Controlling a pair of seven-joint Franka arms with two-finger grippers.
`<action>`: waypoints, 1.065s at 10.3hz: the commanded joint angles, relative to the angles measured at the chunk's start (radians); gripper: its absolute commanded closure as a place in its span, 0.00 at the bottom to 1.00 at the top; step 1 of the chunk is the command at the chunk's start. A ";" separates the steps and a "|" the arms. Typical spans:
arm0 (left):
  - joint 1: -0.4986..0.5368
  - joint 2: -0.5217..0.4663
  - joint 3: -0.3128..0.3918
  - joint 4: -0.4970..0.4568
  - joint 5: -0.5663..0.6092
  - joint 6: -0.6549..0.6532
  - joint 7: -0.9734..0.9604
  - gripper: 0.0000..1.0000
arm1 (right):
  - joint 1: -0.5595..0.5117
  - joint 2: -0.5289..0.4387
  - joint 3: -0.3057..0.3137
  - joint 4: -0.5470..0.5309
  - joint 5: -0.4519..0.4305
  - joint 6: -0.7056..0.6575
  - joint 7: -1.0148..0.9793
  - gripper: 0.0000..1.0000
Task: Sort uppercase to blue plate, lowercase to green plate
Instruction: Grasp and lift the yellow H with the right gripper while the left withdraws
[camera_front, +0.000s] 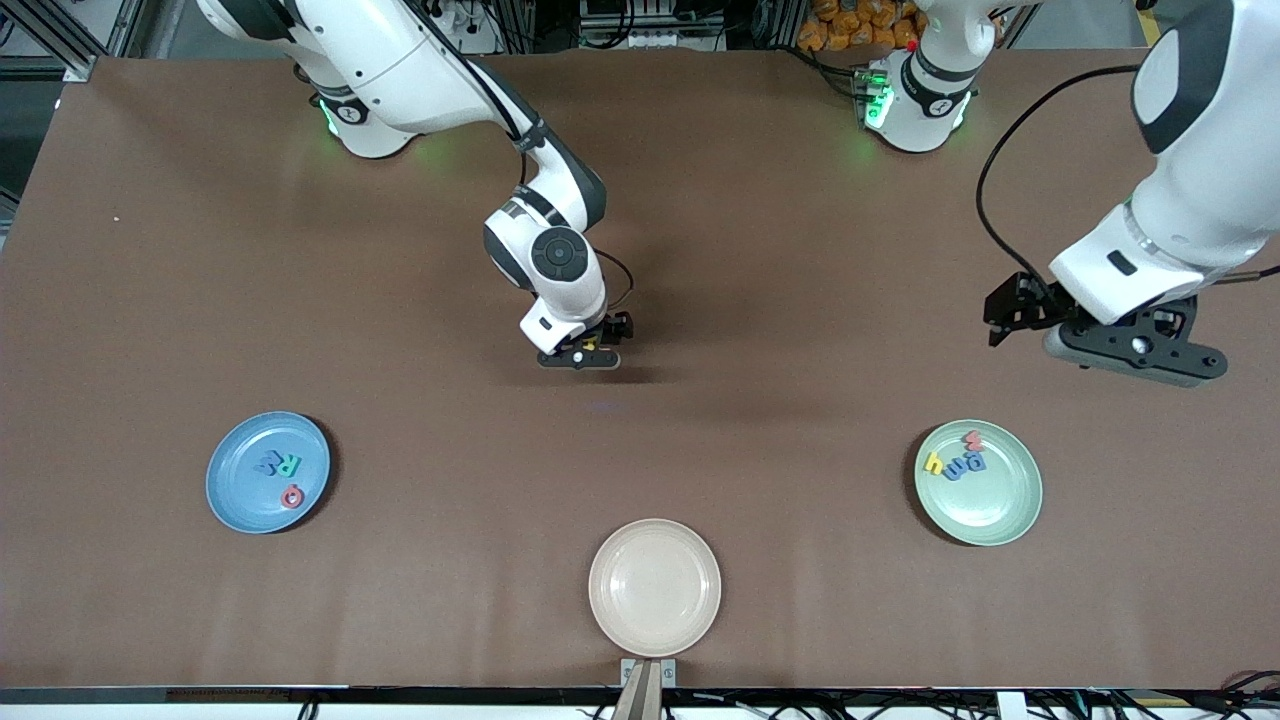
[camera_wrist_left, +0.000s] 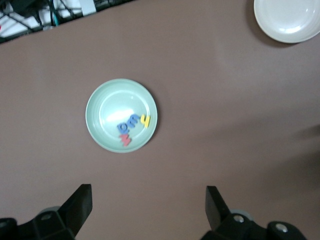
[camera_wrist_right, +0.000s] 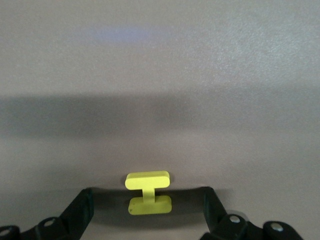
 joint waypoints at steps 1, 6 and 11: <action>-0.080 -0.067 0.125 -0.026 -0.052 -0.052 0.000 0.00 | 0.006 0.007 -0.004 0.017 -0.023 -0.001 0.032 0.98; -0.100 -0.110 0.132 -0.035 -0.074 -0.063 -0.038 0.00 | -0.005 -0.002 -0.005 0.021 -0.028 -0.010 0.029 1.00; -0.145 -0.121 0.179 -0.035 -0.086 -0.082 -0.048 0.00 | -0.175 -0.082 -0.007 0.108 -0.029 -0.168 -0.152 1.00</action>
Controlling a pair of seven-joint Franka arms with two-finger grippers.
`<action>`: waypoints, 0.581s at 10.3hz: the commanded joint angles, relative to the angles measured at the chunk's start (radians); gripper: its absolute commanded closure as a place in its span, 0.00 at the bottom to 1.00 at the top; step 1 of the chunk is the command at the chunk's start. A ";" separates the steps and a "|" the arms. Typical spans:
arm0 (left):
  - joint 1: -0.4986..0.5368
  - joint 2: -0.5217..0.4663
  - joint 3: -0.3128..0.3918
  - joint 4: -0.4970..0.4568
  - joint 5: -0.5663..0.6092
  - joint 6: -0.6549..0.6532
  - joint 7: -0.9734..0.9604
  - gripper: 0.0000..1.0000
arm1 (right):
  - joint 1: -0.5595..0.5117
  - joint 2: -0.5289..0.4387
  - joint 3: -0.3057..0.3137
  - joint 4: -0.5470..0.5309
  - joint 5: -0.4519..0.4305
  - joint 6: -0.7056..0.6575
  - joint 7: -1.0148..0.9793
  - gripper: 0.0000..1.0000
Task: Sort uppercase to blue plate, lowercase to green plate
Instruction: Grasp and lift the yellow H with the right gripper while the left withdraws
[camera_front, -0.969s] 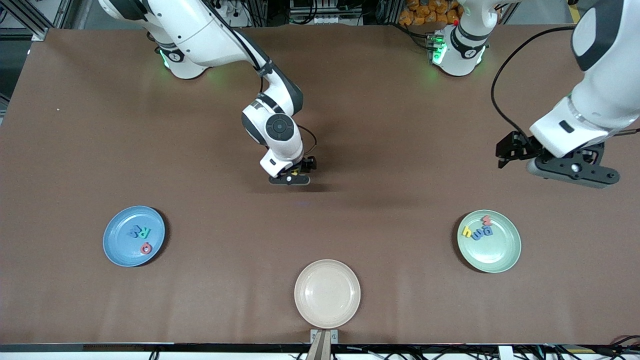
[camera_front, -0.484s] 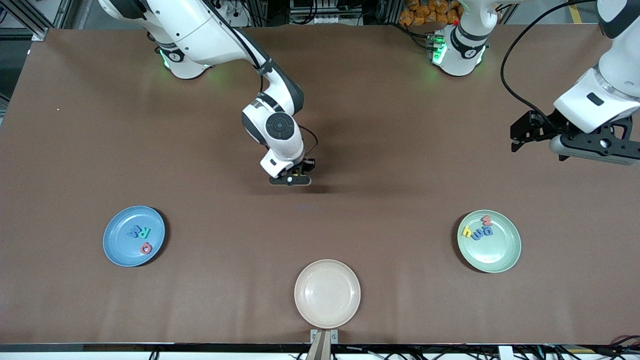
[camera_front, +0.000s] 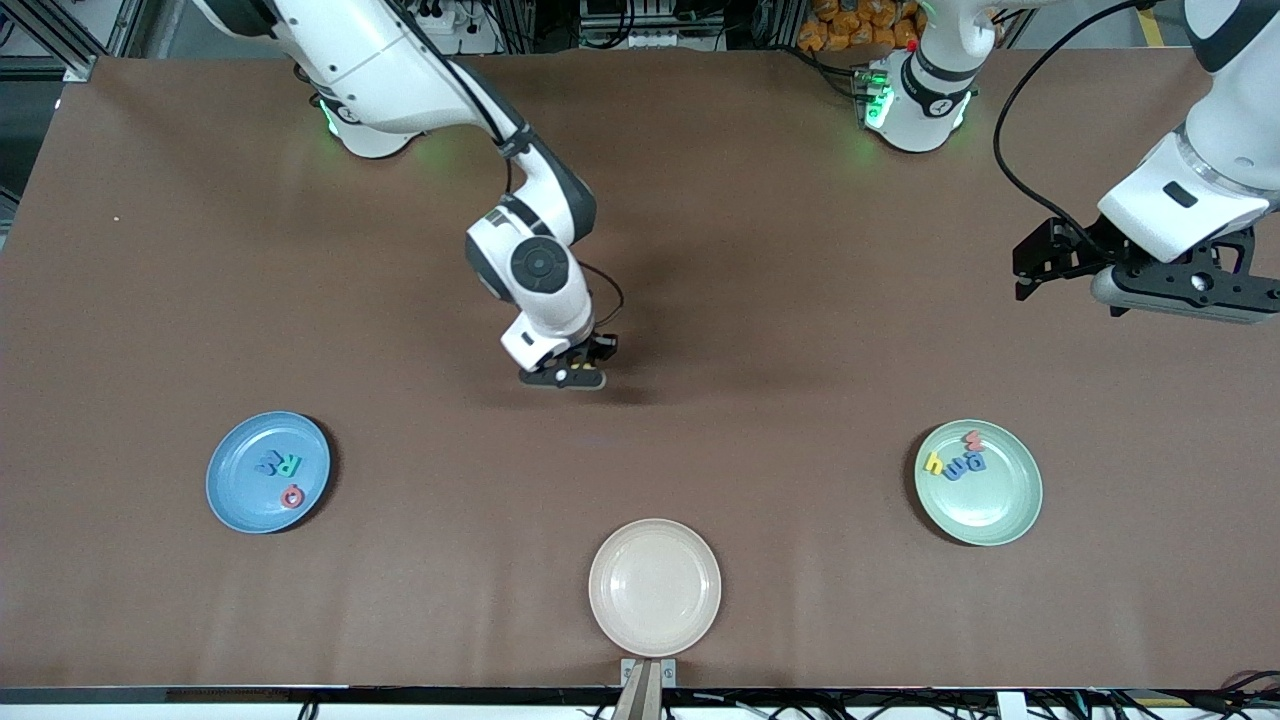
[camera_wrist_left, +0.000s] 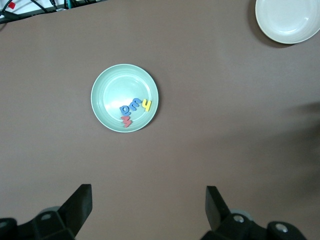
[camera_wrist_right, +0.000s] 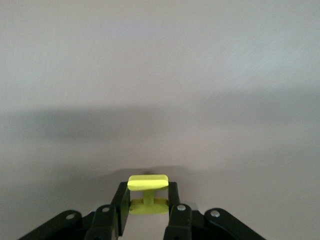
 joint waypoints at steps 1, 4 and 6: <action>-0.011 -0.028 0.027 -0.019 -0.044 -0.015 -0.009 0.00 | -0.138 -0.048 0.014 0.045 -0.017 -0.099 -0.174 1.00; -0.005 -0.018 0.026 -0.015 -0.052 -0.044 -0.002 0.00 | -0.263 -0.051 -0.047 0.068 -0.036 -0.107 -0.445 1.00; -0.005 -0.018 0.024 -0.012 -0.053 -0.044 -0.007 0.00 | -0.304 -0.065 -0.150 0.073 -0.036 -0.107 -0.693 1.00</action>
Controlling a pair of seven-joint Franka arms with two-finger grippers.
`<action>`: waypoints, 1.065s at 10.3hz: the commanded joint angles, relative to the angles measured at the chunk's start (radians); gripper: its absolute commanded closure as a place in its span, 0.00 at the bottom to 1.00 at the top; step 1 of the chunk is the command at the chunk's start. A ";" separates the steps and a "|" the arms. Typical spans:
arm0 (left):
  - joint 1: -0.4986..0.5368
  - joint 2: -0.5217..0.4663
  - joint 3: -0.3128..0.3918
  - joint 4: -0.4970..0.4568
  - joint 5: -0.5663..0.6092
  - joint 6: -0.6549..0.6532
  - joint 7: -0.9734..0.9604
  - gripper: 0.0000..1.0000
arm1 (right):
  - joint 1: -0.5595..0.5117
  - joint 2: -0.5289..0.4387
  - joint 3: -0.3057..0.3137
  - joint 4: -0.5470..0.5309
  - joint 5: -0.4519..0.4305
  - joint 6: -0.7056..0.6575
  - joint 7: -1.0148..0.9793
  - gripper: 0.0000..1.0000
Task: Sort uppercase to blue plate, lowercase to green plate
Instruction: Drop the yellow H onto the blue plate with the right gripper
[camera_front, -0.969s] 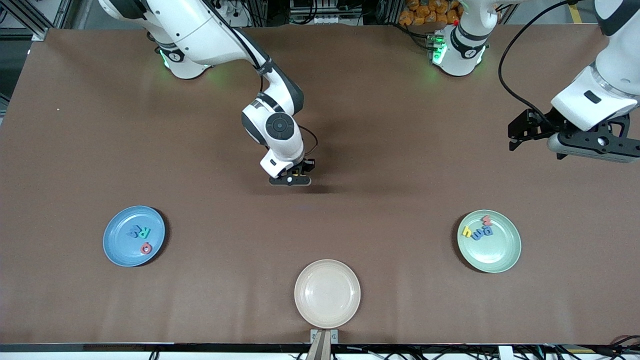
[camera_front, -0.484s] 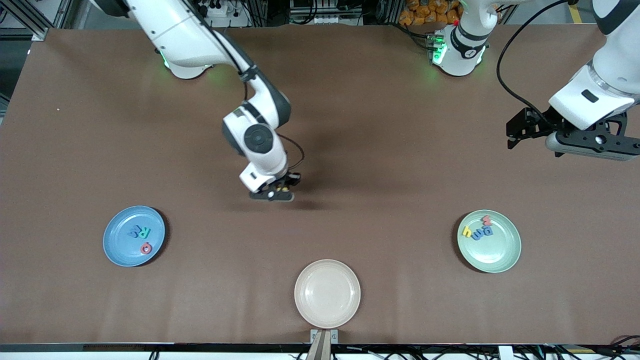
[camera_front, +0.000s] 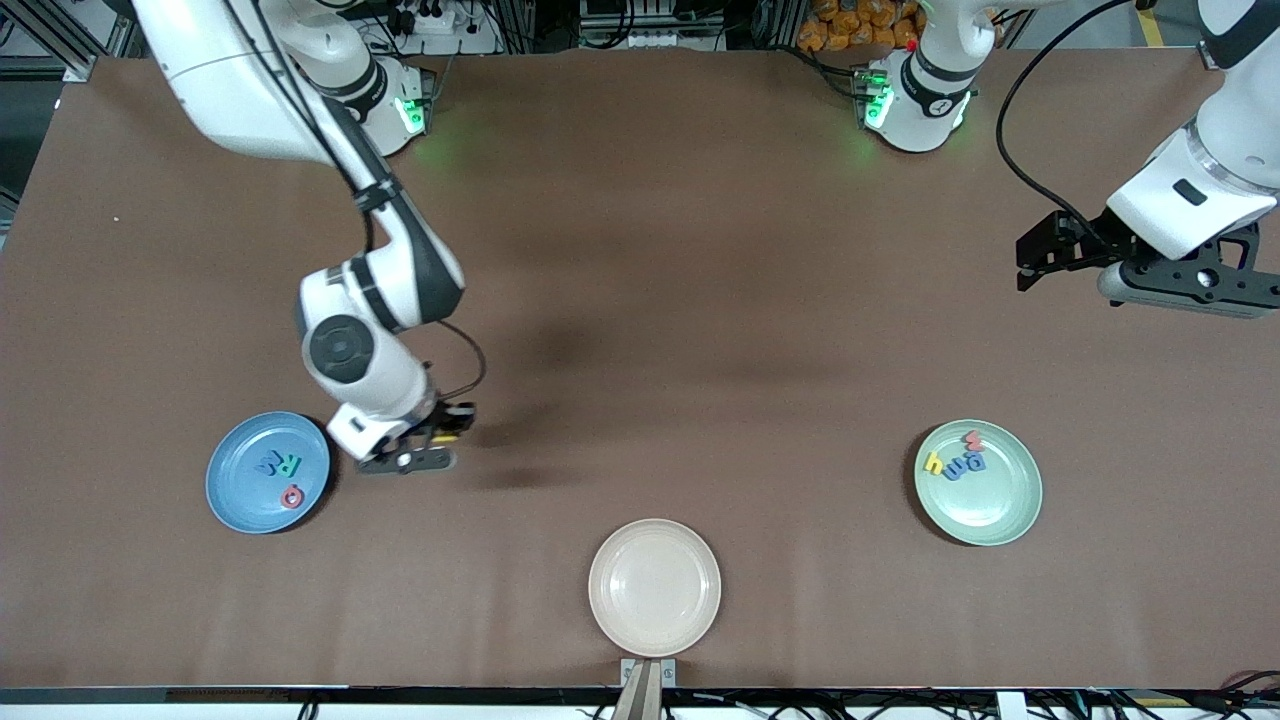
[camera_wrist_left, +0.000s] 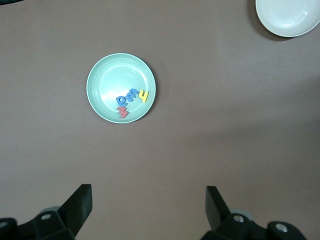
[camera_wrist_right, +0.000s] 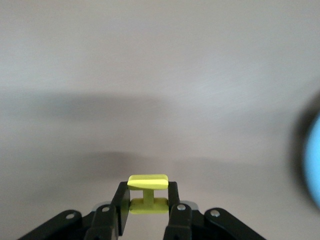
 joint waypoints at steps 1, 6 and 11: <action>-0.004 -0.014 0.004 -0.008 -0.026 -0.012 -0.010 0.00 | -0.050 -0.018 -0.088 0.003 -0.017 -0.013 -0.246 1.00; -0.003 -0.004 0.004 0.027 -0.026 -0.094 -0.013 0.00 | -0.170 -0.024 -0.125 -0.004 -0.017 -0.014 -0.519 1.00; -0.006 0.011 0.005 0.027 -0.020 -0.094 -0.019 0.00 | -0.174 -0.047 -0.121 -0.030 -0.009 -0.085 -0.510 0.00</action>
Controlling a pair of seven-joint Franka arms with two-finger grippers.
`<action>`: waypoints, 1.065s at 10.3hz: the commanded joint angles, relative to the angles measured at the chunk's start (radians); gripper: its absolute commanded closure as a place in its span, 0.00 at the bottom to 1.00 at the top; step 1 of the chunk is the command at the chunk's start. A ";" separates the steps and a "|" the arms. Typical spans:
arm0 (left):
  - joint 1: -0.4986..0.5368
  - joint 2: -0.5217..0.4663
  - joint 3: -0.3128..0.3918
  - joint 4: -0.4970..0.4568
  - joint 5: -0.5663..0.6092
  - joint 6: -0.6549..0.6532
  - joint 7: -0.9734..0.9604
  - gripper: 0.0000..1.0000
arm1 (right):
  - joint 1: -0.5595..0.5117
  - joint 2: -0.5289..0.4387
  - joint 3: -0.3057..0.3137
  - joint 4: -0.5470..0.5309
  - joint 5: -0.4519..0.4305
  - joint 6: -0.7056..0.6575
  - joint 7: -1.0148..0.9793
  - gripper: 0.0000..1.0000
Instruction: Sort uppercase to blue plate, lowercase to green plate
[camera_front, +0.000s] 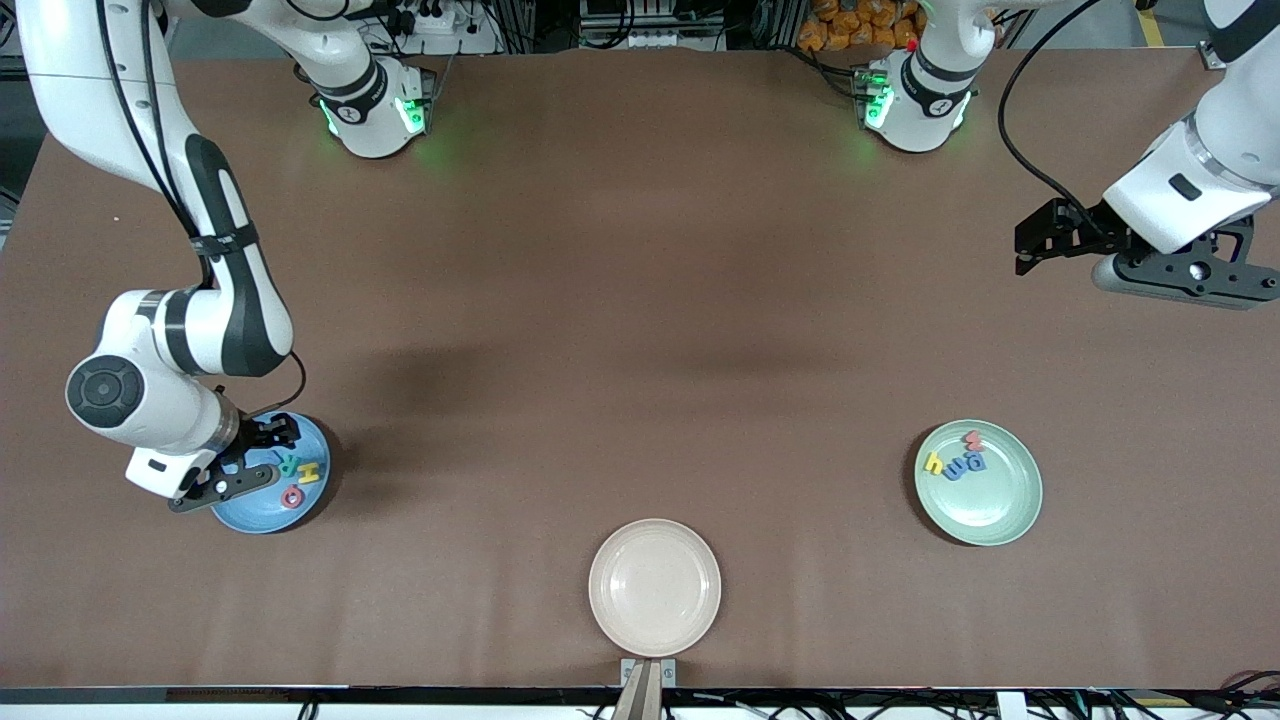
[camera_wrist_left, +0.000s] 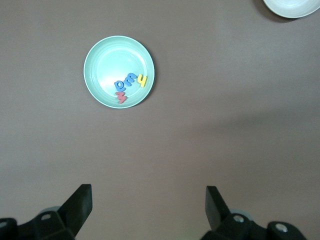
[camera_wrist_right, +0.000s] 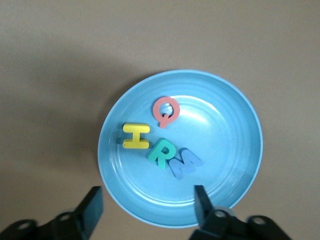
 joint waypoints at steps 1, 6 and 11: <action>-0.001 0.006 0.006 0.012 -0.018 -0.016 -0.019 0.00 | -0.009 -0.065 0.015 -0.062 -0.003 -0.010 -0.002 0.00; 0.025 0.002 0.009 0.014 -0.018 -0.016 -0.015 0.00 | -0.038 -0.334 0.069 -0.280 0.001 0.006 0.109 0.00; 0.048 -0.008 0.010 0.014 -0.021 -0.016 -0.019 0.00 | -0.075 -0.519 0.101 -0.181 0.064 -0.189 0.130 0.00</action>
